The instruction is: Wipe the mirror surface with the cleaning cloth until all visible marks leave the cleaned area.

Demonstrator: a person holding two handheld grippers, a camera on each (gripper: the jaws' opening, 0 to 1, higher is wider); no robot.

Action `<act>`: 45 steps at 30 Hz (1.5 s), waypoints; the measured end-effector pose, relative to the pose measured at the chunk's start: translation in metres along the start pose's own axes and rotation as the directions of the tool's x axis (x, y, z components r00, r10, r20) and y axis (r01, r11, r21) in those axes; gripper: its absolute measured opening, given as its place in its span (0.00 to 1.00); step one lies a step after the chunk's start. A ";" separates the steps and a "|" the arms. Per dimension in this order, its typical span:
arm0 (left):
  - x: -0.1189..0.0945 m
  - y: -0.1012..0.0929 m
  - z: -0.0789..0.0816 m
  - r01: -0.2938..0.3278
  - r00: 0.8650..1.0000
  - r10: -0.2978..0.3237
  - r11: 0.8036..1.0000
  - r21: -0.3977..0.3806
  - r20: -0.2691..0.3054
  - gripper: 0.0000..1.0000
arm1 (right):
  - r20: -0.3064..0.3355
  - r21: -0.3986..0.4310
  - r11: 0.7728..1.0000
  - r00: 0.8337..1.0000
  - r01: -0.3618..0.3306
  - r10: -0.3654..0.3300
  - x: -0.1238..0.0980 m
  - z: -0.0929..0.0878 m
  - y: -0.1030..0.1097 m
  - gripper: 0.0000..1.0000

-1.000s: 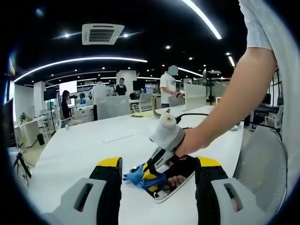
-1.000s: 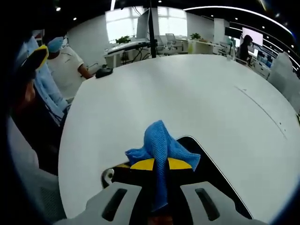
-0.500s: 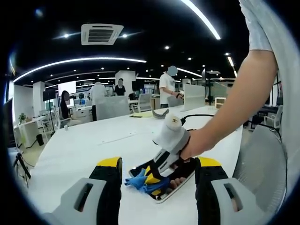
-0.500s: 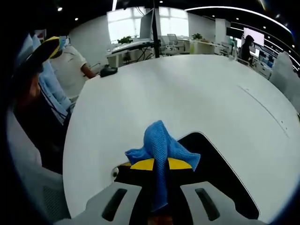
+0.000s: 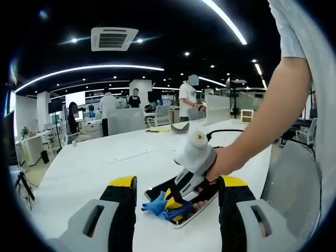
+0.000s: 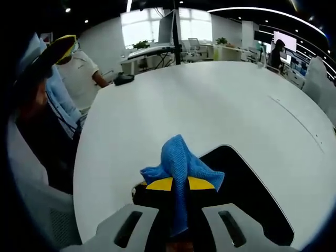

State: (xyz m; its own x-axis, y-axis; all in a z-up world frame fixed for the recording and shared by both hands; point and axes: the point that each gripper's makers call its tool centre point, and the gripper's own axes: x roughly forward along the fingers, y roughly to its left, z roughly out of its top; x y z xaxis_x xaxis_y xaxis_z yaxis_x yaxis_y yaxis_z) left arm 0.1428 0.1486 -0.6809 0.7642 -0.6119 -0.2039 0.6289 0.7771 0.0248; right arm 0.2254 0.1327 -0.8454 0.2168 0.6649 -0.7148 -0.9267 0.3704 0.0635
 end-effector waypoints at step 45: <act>0.000 -0.001 0.001 0.002 1.000 -0.002 1.000 0.003 0.004 0.63 | 0.013 -0.012 0.999 0.999 -0.033 0.033 -0.013 -0.016 0.037 0.03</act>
State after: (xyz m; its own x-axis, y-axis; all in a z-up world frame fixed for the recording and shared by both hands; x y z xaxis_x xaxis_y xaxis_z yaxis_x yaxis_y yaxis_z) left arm 0.1422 0.1482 -0.6802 0.7638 -0.6137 -0.2001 0.6305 0.7757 0.0274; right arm 0.1836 0.1276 -0.8452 0.1896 0.6851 -0.7033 -0.9370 0.3404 0.0789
